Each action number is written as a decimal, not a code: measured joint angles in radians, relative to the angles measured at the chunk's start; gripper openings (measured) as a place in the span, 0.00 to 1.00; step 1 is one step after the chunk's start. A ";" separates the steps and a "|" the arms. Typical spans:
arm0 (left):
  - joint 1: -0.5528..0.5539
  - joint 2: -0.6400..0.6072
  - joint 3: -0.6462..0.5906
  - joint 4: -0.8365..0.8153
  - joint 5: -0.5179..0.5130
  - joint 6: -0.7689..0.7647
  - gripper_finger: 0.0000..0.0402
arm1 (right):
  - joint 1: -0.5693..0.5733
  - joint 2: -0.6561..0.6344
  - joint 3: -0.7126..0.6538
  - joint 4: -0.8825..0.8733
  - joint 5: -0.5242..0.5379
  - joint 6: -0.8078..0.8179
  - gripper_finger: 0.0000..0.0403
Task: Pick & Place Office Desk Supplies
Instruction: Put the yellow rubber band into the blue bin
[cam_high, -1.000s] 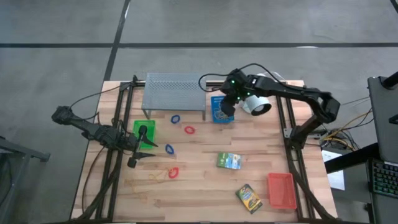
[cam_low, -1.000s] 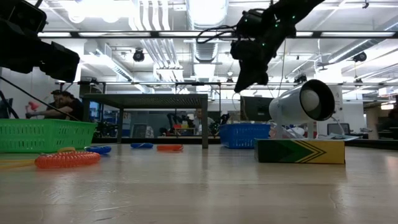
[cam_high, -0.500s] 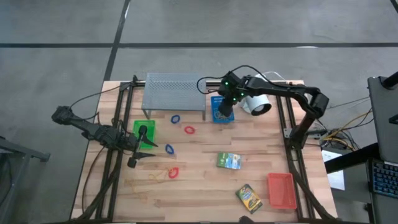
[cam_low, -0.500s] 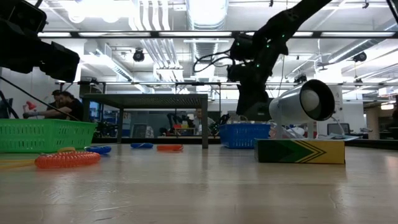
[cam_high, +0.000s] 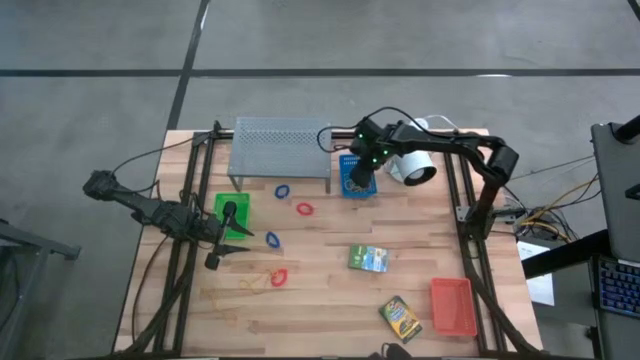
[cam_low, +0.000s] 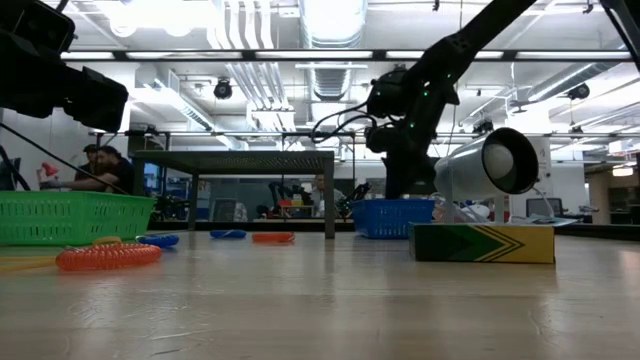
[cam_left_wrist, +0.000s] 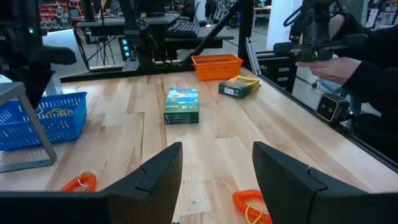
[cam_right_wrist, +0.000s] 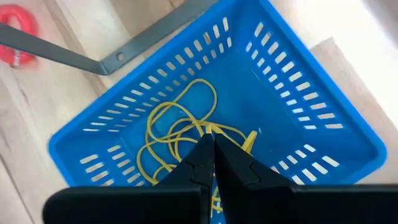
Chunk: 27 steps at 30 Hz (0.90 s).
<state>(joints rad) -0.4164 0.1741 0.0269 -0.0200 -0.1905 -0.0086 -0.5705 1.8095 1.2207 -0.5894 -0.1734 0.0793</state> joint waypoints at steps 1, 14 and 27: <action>0.000 0.000 0.000 0.000 0.000 0.000 0.50 | 0.000 0.005 0.000 0.001 0.000 0.000 0.02; 0.000 0.000 0.000 0.000 0.000 0.000 0.50 | 0.000 0.008 -0.002 0.001 0.002 0.023 0.02; 0.000 0.000 0.000 0.000 0.000 0.000 0.50 | 0.001 0.008 -0.002 0.001 0.016 0.025 0.08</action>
<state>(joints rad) -0.4160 0.1741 0.0269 -0.0200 -0.1902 -0.0086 -0.5697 1.8175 1.2190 -0.5884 -0.1569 0.1044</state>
